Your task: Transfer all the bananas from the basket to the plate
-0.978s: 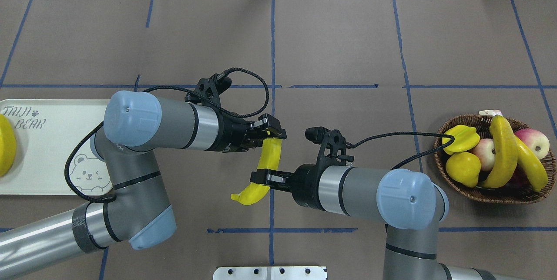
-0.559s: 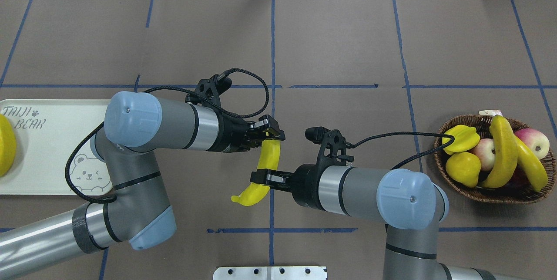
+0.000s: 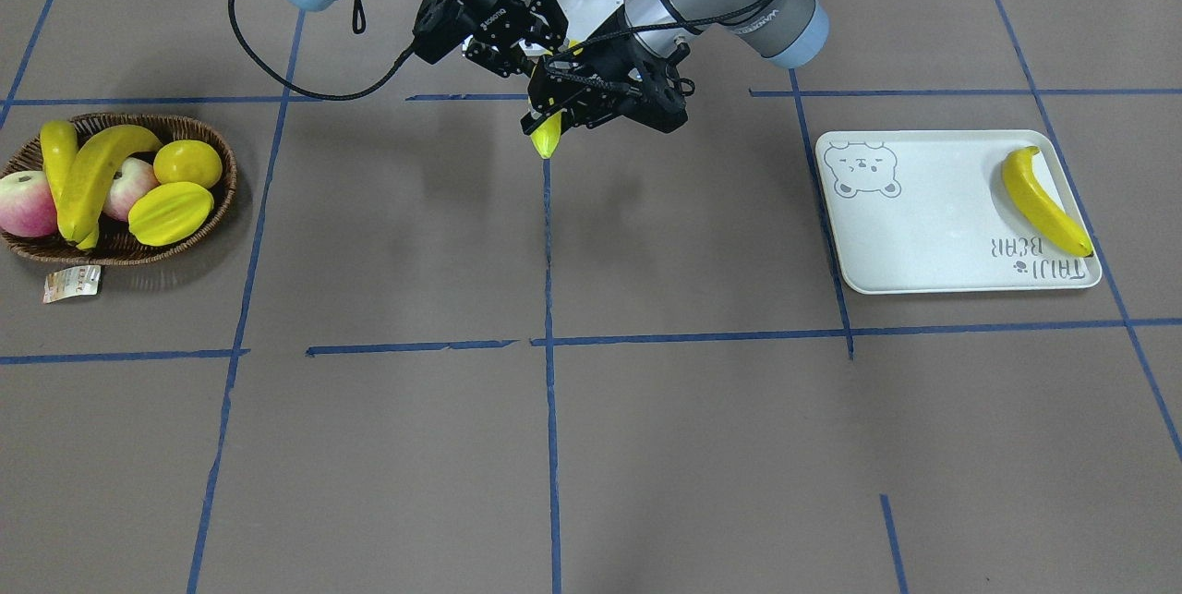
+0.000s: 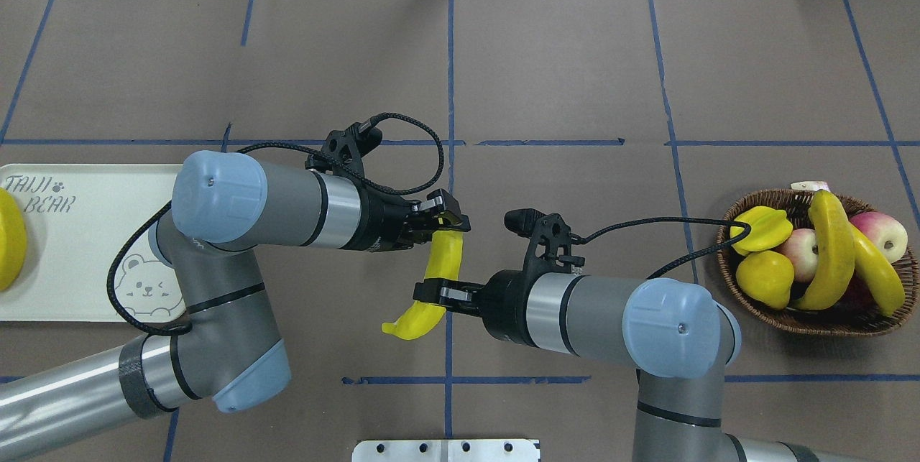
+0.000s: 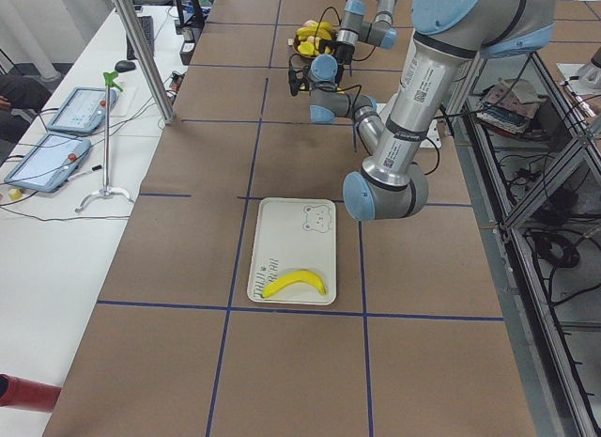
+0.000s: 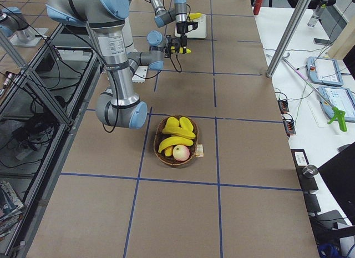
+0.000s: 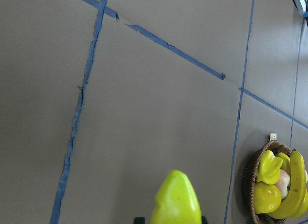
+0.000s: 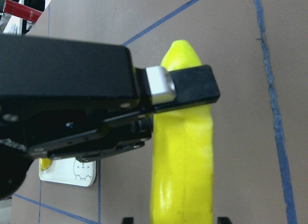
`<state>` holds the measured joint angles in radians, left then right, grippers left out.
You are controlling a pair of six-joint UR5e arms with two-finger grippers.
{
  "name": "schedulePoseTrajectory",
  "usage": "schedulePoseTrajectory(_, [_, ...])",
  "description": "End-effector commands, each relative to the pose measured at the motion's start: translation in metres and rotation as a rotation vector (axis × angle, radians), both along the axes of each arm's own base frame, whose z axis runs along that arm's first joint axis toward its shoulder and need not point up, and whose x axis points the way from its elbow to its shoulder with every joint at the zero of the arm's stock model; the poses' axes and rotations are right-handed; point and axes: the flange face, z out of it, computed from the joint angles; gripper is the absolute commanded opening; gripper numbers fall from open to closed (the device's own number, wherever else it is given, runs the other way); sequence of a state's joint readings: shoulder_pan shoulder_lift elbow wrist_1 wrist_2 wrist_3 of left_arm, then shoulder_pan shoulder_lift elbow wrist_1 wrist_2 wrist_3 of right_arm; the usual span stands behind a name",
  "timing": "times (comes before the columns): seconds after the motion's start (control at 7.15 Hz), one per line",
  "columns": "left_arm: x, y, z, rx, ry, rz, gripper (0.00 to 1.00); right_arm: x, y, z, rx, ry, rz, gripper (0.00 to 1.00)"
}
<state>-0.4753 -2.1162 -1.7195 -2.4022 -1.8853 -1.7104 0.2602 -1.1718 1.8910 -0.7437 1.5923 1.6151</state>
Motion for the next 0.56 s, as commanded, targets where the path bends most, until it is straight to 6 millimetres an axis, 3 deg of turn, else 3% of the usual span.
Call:
schedulePoseTrajectory(0.0, [0.0,0.0,0.001,-0.003,-0.002,0.0,0.01,0.0,0.0,0.0,-0.002,0.001,0.001,1.0])
schedulePoseTrajectory(0.14, [-0.002,-0.003,0.003,-0.003,-0.003,-0.011,0.0,0.002,0.0,-0.001,-0.001,0.001,-0.004,1.0])
schedulePoseTrajectory(0.42, [-0.012,-0.018,0.028,-0.038,-0.075,-0.041,0.0,0.008,-0.002,0.004,-0.002,0.011,-0.007,1.0])
